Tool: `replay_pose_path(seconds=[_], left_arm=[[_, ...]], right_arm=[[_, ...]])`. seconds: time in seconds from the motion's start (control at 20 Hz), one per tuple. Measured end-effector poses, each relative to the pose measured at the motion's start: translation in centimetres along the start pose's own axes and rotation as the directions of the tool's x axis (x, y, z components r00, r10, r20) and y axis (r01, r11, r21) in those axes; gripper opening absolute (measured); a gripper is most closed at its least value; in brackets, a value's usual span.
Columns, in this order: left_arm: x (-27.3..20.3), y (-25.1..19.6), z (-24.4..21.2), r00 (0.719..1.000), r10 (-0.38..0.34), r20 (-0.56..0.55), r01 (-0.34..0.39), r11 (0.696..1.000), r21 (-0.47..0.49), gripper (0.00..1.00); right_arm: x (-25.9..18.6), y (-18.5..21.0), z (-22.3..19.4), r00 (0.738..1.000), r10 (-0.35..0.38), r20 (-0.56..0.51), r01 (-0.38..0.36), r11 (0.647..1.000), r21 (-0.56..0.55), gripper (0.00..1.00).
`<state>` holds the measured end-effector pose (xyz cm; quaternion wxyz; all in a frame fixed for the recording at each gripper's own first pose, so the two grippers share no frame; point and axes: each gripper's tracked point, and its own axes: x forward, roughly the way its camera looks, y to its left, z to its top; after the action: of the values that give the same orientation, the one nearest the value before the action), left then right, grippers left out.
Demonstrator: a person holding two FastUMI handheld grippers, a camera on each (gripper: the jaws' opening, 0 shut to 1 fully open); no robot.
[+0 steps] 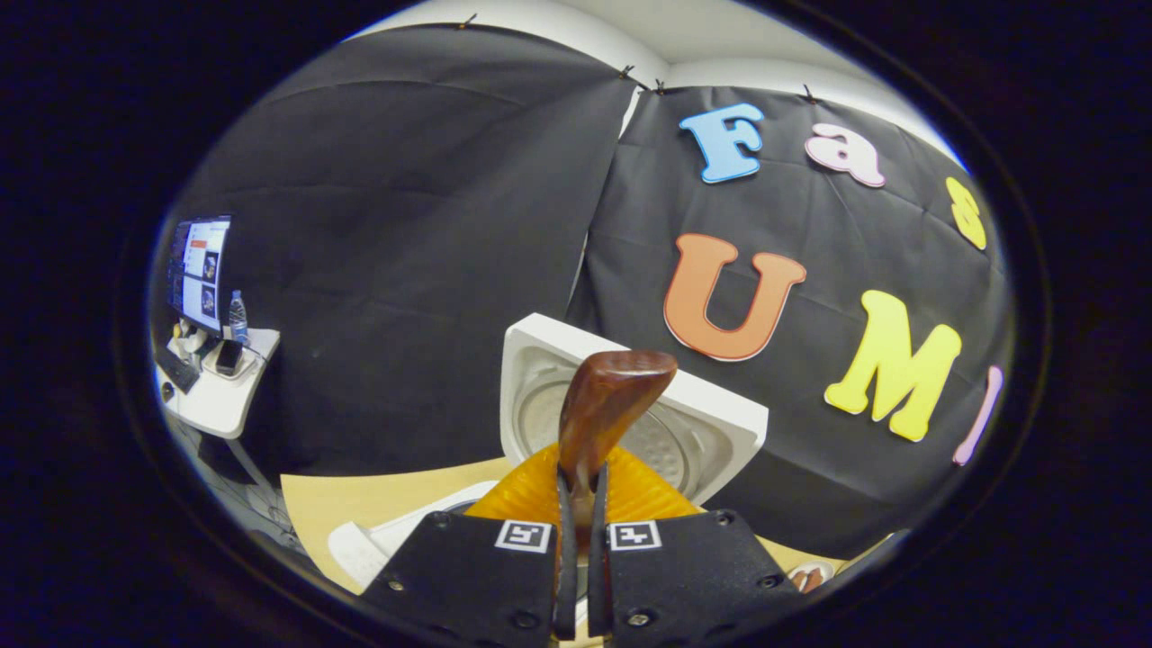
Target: Close the left gripper, press the button to open the rice cooker; take a wooden spoon from the chopstick holder with the right hand, scoop a spoonful of rice and pour it into the rice cooker, then put the wooden spoon back into the chopstick holder.
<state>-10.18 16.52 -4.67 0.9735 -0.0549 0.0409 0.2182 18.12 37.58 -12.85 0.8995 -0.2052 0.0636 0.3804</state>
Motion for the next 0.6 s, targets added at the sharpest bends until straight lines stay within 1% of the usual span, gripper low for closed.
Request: replay_pose_path(seconds=[0.15,0.25,0.35,0.45,0.6], left_arm=[[-0.5,0.6,0.2,1.000,0.000,0.008,0.000,1.000,0.004,0.94],[-1.0,0.8,0.2,1.000,-0.005,0.012,0.005,1.000,0.004,0.94],[-1.2,0.9,-0.1,1.000,-0.022,0.008,0.022,1.000,0.007,0.94],[-1.0,0.6,-0.5,0.999,-0.052,0.004,0.052,0.999,0.011,0.94],[-0.3,-0.1,-1.1,0.994,-0.105,-0.007,0.105,0.994,0.012,0.94]], right_arm=[[-1.2,0.4,0.2,1.000,0.005,0.000,-0.005,0.996,0.085,0.10],[-2.2,-0.1,0.8,1.000,-0.008,0.005,0.007,0.987,0.159,0.10],[-3.5,-1.0,1.5,0.999,-0.032,0.013,0.028,0.973,0.228,0.10],[-6.1,-2.3,1.9,0.997,-0.067,0.029,0.056,0.956,0.288,0.10],[-10.2,-4.1,2.2,0.994,-0.104,0.033,0.083,0.917,0.390,0.10]])
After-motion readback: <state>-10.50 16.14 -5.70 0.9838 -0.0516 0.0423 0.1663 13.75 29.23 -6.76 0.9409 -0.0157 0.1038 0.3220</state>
